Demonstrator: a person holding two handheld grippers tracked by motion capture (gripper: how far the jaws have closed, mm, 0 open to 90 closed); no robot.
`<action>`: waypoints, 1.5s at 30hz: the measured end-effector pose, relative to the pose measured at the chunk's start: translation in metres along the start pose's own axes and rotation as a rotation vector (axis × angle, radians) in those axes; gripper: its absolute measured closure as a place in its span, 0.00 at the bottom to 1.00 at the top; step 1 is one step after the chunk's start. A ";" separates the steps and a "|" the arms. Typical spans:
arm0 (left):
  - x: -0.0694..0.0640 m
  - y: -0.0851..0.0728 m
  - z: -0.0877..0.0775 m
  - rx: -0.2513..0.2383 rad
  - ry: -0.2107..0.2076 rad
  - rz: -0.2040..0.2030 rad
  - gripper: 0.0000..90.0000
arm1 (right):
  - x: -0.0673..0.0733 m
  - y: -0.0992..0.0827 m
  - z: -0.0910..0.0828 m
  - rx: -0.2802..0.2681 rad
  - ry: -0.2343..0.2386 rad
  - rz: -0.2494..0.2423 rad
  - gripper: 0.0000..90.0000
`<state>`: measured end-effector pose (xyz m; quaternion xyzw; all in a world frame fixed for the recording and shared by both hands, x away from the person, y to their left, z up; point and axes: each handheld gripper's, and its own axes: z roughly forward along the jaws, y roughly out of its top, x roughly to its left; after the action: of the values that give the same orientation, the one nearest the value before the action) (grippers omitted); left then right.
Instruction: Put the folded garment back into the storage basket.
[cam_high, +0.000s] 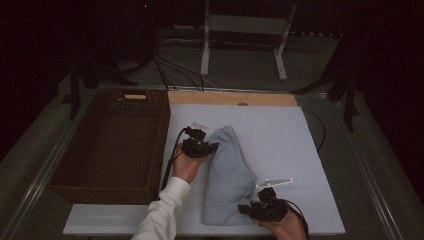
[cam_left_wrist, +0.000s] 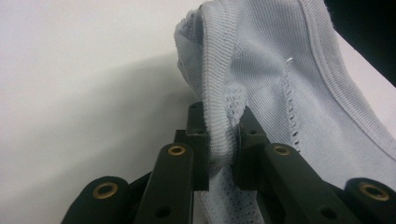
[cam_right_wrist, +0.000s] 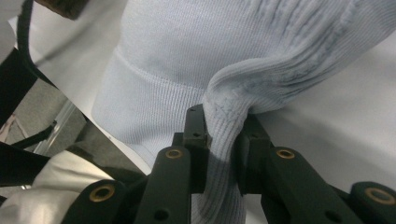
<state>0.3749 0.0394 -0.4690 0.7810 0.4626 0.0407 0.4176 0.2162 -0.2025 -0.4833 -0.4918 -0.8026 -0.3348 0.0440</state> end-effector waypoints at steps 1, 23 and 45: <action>0.000 0.001 -0.001 0.000 0.002 0.001 0.89 | 0.000 0.001 0.000 -0.004 0.006 0.002 0.87; 0.000 0.018 -0.022 -0.025 0.037 0.022 0.89 | 0.013 0.023 -0.013 -0.079 0.074 0.003 0.87; -0.005 0.037 -0.045 -0.049 0.022 0.038 0.89 | 0.020 0.045 -0.025 -0.129 0.095 0.012 0.87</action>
<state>0.3768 0.0549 -0.4122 0.7785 0.4513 0.0686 0.4307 0.2360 -0.1888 -0.4338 -0.4818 -0.7735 -0.4084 0.0524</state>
